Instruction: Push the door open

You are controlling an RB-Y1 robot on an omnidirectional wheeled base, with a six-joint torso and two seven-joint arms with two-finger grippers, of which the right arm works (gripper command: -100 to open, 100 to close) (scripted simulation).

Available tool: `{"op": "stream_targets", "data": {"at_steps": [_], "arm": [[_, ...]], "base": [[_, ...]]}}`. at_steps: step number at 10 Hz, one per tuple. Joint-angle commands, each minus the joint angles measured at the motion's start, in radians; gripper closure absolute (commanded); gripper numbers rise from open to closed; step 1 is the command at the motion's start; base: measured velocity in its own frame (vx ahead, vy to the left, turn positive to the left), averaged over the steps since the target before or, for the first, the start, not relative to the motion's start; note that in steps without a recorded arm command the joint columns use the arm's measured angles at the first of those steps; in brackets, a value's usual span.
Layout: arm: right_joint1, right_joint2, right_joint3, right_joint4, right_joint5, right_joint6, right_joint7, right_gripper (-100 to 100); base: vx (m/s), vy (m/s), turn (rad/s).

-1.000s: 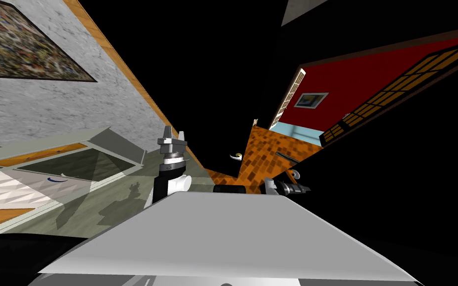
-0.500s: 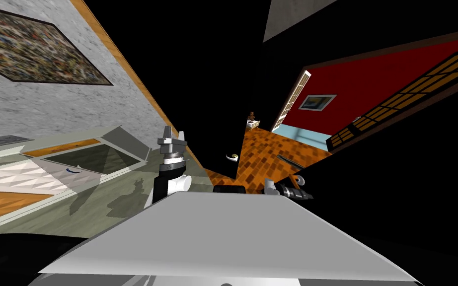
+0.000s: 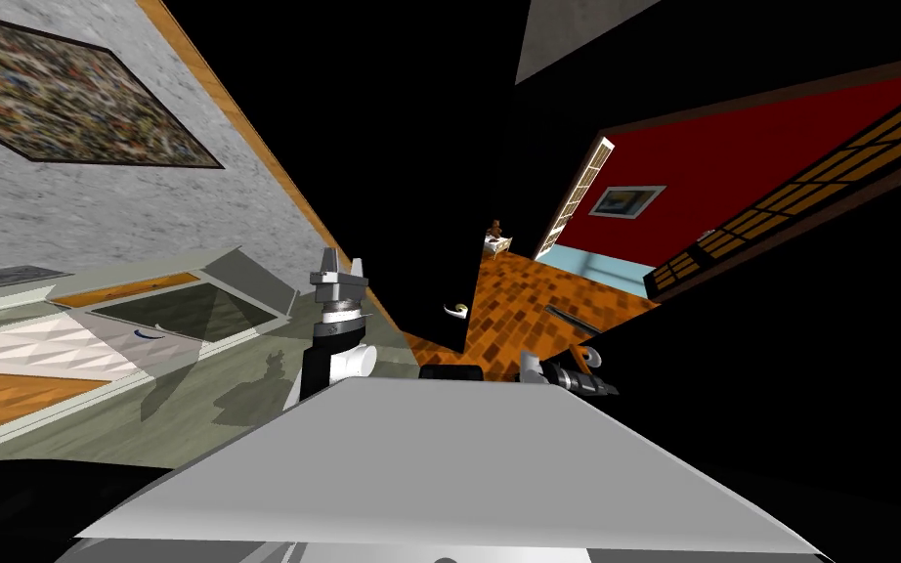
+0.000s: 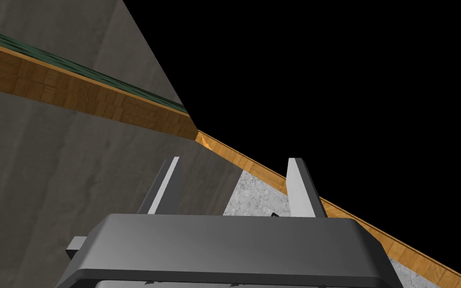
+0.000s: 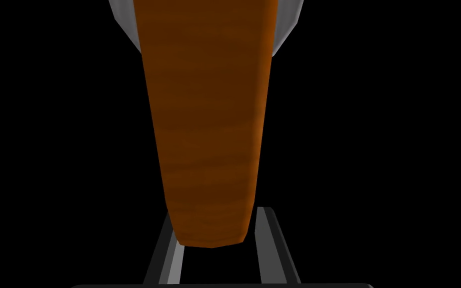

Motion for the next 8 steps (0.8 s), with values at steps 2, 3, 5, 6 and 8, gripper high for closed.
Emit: {"op": "stream_targets", "data": {"at_steps": [2,3,5,6,8], "arm": [[-0.028,0.004,-0.024,0.000,-0.030,-0.045,0.020,100],[-0.033,0.013,-0.039,0.003,-0.047,-0.064,0.030,100],[-0.036,0.018,-0.046,0.004,-0.054,-0.072,0.035,100],[-0.036,0.018,-0.046,0.015,-0.054,-0.072,0.035,100],[-0.036,0.018,-0.046,0.007,-0.054,-0.072,0.035,100]], "base": [[0.023,-0.175,0.179],[0.009,-0.176,0.172],[0.005,-0.121,0.062],[0.024,-0.032,-0.028],[0.007,0.001,-0.007]]}}
